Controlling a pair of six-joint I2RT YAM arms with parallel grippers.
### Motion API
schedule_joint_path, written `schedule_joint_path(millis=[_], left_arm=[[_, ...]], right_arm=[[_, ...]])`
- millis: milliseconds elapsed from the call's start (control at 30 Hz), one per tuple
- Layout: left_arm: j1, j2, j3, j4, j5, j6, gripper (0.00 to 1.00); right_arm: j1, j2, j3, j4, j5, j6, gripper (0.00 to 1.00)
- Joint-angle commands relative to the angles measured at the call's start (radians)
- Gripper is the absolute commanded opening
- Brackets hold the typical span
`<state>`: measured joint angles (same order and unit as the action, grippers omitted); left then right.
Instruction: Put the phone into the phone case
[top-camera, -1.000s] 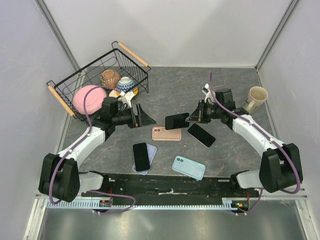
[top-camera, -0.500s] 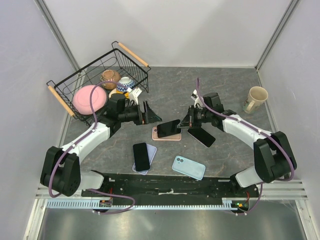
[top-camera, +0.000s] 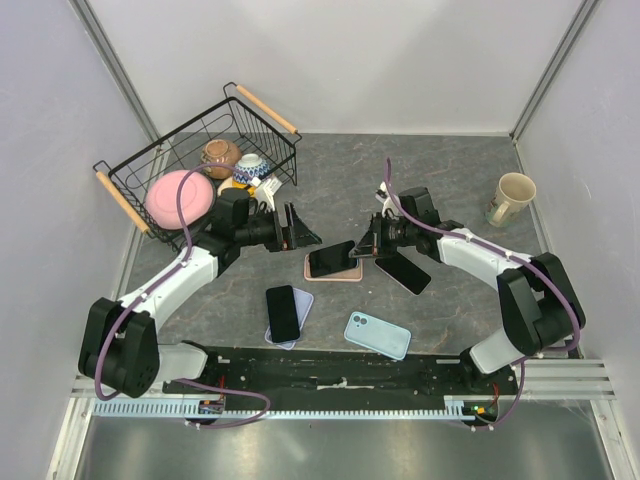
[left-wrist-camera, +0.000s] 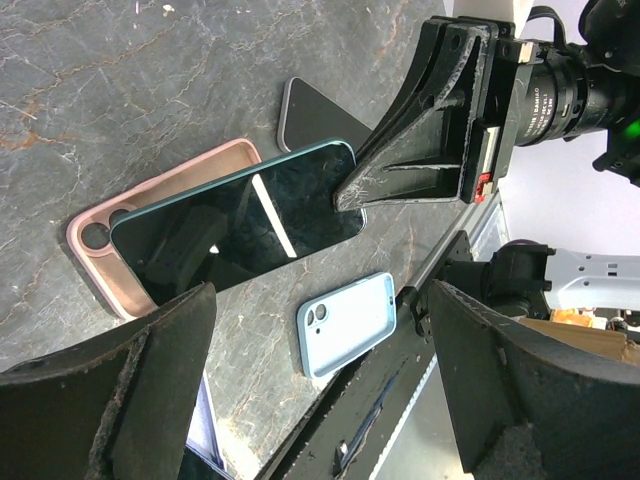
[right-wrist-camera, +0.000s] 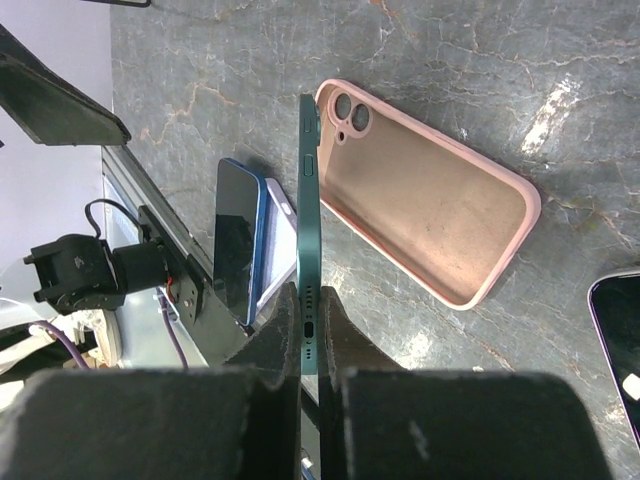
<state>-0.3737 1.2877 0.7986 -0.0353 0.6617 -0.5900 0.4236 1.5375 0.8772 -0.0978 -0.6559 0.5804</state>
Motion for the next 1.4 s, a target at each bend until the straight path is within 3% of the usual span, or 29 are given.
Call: schedule_joint_path(millis=[0,467,867,1367], left_arm=[[-0.002,-0.025,0.027,-0.011,-0.011,0.041,0.93],[-0.001,-0.039,0.027,-0.074,-0.091,0.078,0.92],[-0.007,-0.027,0.024,-0.170,-0.290,0.113,0.90],[-0.047,0.231,0.024,-0.097,-0.283,0.045,0.86]], right_arm=[[0.004,0.004,0.031,0.087,-0.030,0.018,0.00],[0.010,0.045,0.032,0.075,-0.022,0.041,0.00],[0.010,0.096,0.037,-0.072,0.036,0.062,0.00],[0.007,0.214,0.085,-0.160,0.067,-0.028,0.00]])
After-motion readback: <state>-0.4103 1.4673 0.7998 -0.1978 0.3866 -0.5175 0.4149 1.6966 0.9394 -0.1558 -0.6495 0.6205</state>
